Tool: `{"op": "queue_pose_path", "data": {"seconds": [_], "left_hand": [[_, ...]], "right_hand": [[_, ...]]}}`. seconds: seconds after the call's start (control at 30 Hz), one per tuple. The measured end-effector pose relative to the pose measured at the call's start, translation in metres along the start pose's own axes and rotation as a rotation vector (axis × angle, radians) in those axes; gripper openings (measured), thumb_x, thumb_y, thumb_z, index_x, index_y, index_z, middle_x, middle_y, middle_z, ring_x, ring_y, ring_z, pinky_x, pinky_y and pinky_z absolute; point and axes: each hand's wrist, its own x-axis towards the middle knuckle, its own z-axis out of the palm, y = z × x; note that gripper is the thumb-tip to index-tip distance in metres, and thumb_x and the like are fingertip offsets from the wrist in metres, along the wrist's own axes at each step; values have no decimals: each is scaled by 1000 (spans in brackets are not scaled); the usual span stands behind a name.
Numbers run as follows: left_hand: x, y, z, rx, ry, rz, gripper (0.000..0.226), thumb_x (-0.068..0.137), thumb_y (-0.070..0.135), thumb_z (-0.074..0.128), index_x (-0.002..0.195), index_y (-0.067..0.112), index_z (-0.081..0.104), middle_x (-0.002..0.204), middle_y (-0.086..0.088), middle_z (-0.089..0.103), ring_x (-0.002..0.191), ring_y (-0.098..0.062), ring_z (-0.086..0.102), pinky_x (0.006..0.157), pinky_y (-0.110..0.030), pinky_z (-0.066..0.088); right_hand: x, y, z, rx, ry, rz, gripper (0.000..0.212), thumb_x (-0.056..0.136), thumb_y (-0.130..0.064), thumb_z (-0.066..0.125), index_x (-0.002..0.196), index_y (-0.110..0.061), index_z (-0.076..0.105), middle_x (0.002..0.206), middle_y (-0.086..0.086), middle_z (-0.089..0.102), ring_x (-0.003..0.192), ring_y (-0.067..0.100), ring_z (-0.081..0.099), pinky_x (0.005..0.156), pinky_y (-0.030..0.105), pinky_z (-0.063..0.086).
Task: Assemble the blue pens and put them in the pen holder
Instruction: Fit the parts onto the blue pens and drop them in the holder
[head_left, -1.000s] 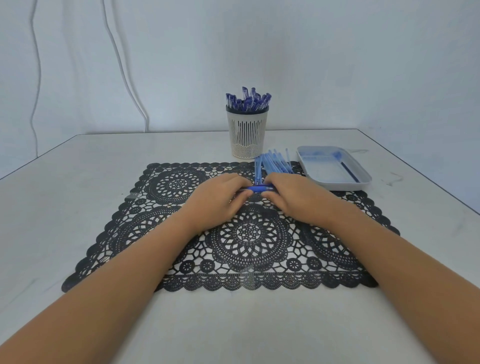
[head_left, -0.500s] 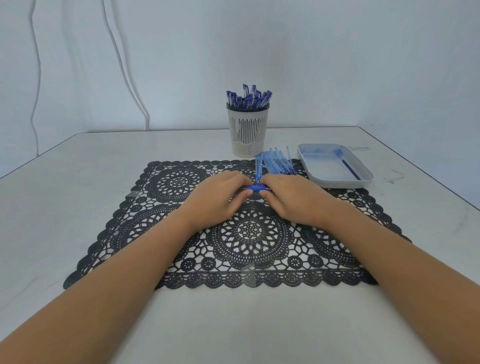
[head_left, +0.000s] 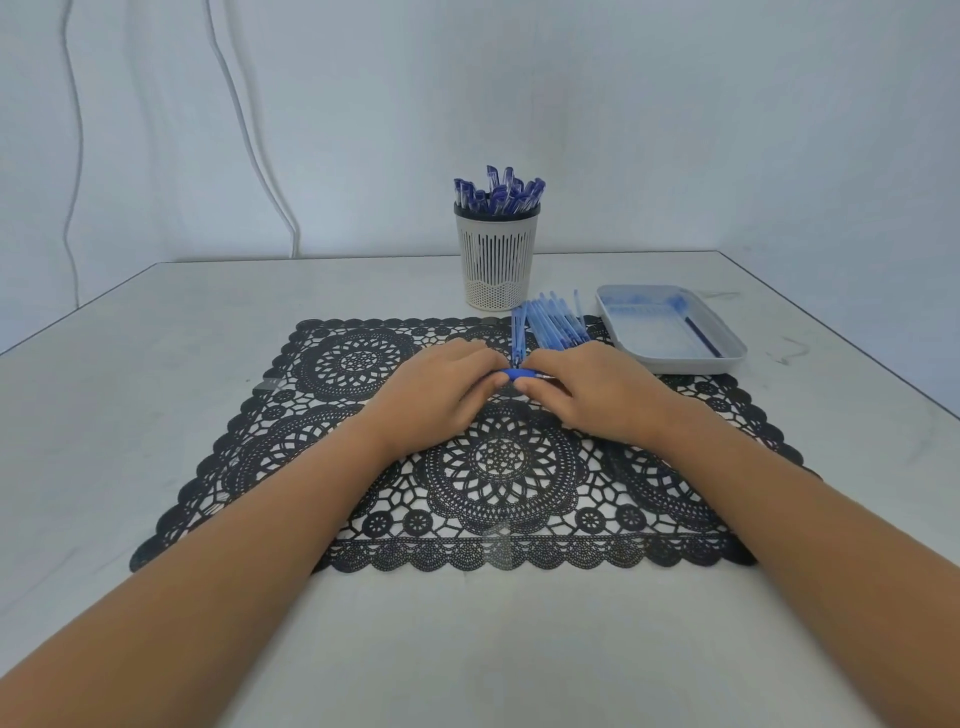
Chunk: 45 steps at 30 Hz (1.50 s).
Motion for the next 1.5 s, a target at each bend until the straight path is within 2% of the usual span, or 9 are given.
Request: {"op": "queue_pose_path", "data": {"seconds": [0.2, 0.43, 0.6, 0.73, 0.87, 0.97, 1.13, 1.33, 1.5], "left_hand": [[1, 3, -2, 28, -23, -55, 29, 97, 26, 40, 103, 9, 62, 81, 12, 45, 74, -6, 43, 63, -24, 35], [0, 4, -2, 58, 20, 10, 39, 93, 32, 31, 94, 9, 63, 75, 10, 50, 67, -5, 42, 59, -23, 38], [1, 1, -2, 87, 5, 14, 39, 93, 33, 31, 94, 10, 63, 77, 4, 59, 69, -6, 43, 60, -24, 39], [0, -1, 0, 67, 6, -44, 29, 96, 29, 40, 100, 10, 62, 83, 8, 54, 74, -10, 49, 65, -22, 34], [1, -6, 1, -4, 42, -221, 26, 97, 26, 42, 108, 10, 59, 92, 5, 56, 80, -8, 45, 68, -21, 33], [1, -5, 1, -15, 36, -243, 26, 97, 26, 43, 110, 9, 58, 89, 10, 48, 78, -6, 42, 67, -20, 32], [0, -4, 0, -29, 43, -242, 24, 96, 26, 45, 109, 10, 58, 88, 11, 47, 79, -6, 43, 67, -18, 31], [0, -5, 1, -44, 54, -202, 25, 96, 26, 45, 109, 11, 58, 89, 11, 49, 78, -6, 44, 63, -12, 31], [0, -3, 2, -47, 56, -104, 28, 95, 29, 43, 109, 11, 60, 91, 4, 60, 76, -6, 47, 65, -20, 37]], "right_hand": [[2, -4, 1, -114, -42, -24, 30, 98, -34, 36, 114, -16, 54, 99, -2, 57, 87, 15, 54, 76, 29, 44], [1, -2, -1, -112, -18, -92, 19, 97, -29, 39, 91, -15, 49, 58, -9, 41, 50, 8, 39, 49, 23, 30], [-1, 1, -6, -42, -17, -71, 20, 95, -33, 46, 81, -19, 48, 51, -10, 41, 44, 3, 36, 48, 23, 32], [-2, 1, -7, -102, -61, 50, 25, 94, -45, 40, 98, -21, 47, 61, -10, 46, 56, 8, 45, 55, 29, 39], [-5, 12, -11, 25, -43, 217, 23, 99, -28, 30, 104, -14, 47, 89, 0, 55, 81, 17, 53, 66, 29, 39], [-7, 16, -9, 37, -59, 174, 24, 96, -21, 40, 114, -12, 53, 104, 0, 50, 97, 15, 50, 84, 25, 39], [-7, 11, -6, 20, -107, 114, 30, 91, -33, 54, 117, -20, 59, 97, -7, 49, 93, 9, 48, 79, 20, 34], [-4, 0, -11, 310, 133, 313, 38, 97, -37, 38, 99, -9, 63, 88, 4, 62, 78, 16, 55, 65, 22, 38], [-1, -8, -9, 428, 123, 368, 38, 97, -39, 39, 76, -18, 62, 65, -7, 57, 59, 6, 51, 60, 21, 39]]}}
